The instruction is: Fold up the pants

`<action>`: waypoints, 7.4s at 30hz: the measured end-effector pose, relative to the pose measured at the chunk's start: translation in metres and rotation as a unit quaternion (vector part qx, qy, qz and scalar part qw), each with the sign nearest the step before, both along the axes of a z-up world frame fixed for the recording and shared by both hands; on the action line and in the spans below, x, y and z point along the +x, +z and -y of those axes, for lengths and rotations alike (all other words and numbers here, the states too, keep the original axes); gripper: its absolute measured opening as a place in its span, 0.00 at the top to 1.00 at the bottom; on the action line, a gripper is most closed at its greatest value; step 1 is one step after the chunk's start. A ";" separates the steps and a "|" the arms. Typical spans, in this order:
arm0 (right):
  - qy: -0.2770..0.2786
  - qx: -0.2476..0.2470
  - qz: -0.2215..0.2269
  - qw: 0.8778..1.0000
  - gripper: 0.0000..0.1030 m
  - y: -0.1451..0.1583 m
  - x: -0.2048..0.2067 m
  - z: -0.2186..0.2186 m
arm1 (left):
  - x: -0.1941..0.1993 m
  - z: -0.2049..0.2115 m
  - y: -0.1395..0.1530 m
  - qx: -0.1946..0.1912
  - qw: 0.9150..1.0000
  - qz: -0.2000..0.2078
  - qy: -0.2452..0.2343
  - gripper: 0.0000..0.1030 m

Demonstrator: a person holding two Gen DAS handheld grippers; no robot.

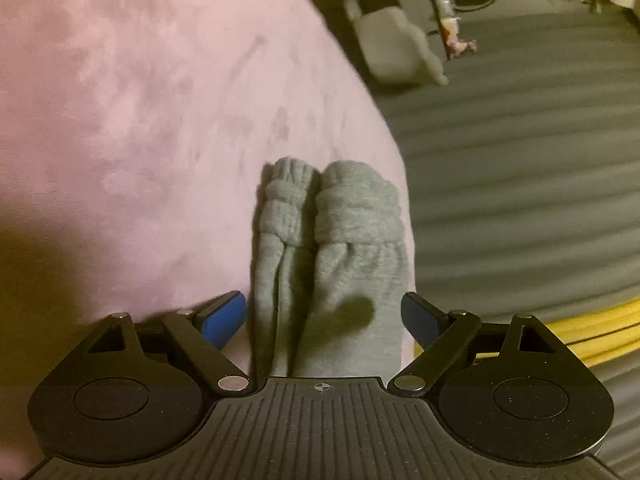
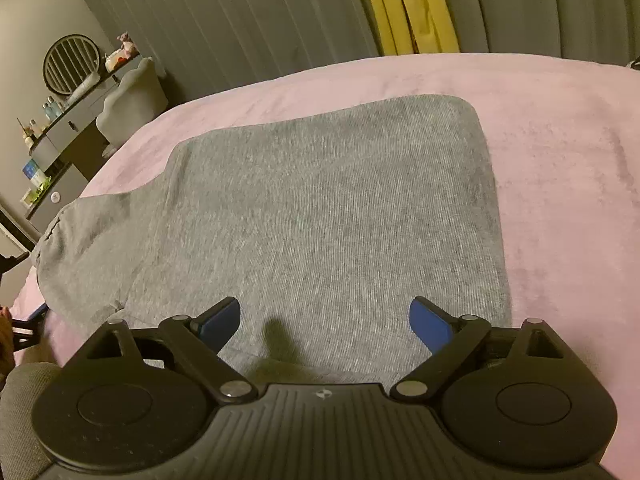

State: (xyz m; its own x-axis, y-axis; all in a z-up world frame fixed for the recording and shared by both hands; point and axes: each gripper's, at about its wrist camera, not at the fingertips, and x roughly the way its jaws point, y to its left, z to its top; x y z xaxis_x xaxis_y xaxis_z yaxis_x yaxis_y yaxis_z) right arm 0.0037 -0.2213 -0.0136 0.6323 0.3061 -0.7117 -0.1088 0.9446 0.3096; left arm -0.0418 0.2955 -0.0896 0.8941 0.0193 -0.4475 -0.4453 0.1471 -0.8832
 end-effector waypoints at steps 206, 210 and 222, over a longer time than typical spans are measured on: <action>-0.124 0.187 0.023 0.974 0.07 0.011 0.014 0.036 | 0.086 0.253 0.066 0.172 0.872 -0.078 -0.452 0.05; -0.121 0.177 0.025 0.976 0.07 0.011 0.014 0.033 | 0.077 0.262 0.062 0.138 0.871 -0.053 -0.469 0.05; -0.125 0.169 0.029 0.977 0.06 0.009 0.013 0.030 | 0.078 0.261 0.052 0.066 0.895 -0.036 -0.439 0.05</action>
State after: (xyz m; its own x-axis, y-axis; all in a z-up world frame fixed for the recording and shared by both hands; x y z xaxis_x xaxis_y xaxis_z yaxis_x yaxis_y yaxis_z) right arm 0.0165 -0.2509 -0.0044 0.7538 0.3484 -0.5571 0.0853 0.7888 0.6086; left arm 0.0365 0.0350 -0.0374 0.5594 -0.6204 -0.5497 -0.1615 0.5689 -0.8064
